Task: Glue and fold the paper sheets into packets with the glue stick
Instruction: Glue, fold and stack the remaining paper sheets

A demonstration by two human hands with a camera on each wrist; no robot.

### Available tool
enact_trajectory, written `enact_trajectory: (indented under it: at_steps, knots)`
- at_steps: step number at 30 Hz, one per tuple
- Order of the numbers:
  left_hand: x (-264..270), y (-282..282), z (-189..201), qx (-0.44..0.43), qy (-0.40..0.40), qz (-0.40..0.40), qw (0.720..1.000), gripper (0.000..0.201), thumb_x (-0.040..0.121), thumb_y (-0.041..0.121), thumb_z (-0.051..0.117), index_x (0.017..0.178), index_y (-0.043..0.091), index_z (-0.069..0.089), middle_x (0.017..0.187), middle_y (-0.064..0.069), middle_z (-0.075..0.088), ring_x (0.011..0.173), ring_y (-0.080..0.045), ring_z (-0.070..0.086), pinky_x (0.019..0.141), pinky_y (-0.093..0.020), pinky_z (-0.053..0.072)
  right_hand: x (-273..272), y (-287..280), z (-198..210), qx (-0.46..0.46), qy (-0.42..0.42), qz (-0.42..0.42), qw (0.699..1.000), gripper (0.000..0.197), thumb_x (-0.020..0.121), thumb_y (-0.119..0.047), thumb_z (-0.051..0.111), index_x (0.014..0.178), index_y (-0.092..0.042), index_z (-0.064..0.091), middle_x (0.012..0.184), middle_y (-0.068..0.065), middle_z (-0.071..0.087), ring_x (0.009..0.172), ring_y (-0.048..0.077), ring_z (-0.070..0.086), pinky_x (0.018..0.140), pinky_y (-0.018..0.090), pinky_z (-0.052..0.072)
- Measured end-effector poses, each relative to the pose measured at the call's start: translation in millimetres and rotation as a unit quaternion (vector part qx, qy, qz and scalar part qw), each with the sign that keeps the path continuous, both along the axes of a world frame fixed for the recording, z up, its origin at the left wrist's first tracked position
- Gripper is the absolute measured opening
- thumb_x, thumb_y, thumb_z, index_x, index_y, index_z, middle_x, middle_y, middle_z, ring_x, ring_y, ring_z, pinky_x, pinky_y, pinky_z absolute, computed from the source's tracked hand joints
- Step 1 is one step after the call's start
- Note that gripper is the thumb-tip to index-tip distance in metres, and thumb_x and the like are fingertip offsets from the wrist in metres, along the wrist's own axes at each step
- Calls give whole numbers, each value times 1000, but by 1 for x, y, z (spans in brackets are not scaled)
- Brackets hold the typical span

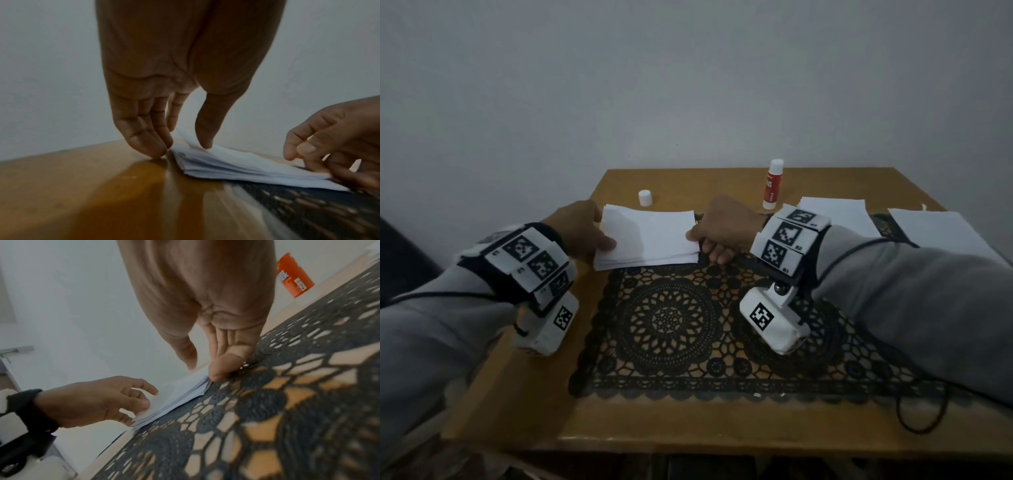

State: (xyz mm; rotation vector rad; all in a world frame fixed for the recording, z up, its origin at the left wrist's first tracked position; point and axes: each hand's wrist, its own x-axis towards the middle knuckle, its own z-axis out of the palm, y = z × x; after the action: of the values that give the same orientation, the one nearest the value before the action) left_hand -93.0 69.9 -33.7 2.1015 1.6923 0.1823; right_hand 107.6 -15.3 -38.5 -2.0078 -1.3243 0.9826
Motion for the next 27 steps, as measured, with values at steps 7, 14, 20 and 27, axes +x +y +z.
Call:
enact_trajectory:
  at_steps: [7,14,20,27]
  knots:
    - [-8,-10,6,-47,-44,-41,997,60,76,11,78,128,9,47,110,-17,58,91,-34,64,83,-47,56,-3,-6,-3,76,3,2,997,18,88,-3,64,97,12,64,85,25,70,71,35,72,67,47,61]
    - [-6,-20,3,-4,109,-115,987,62,74,26,80,129,22,50,129,-8,51,110,-23,49,91,-34,42,8,-27,4,95,32,36,994,16,92,-3,53,99,8,62,88,20,70,71,31,70,64,38,61]
    - [3,-31,4,65,136,-126,981,58,79,43,72,128,23,50,134,-11,47,121,-31,41,99,-40,36,55,-69,5,164,-264,39,950,16,94,-18,54,87,-6,62,84,8,65,78,24,62,71,35,53]
    - [67,-74,15,170,-7,-282,944,35,87,28,66,120,20,58,115,-2,56,107,-19,50,86,-30,38,158,-111,2,133,-432,-27,892,21,92,-20,55,82,-1,59,81,12,61,77,27,54,69,41,46]
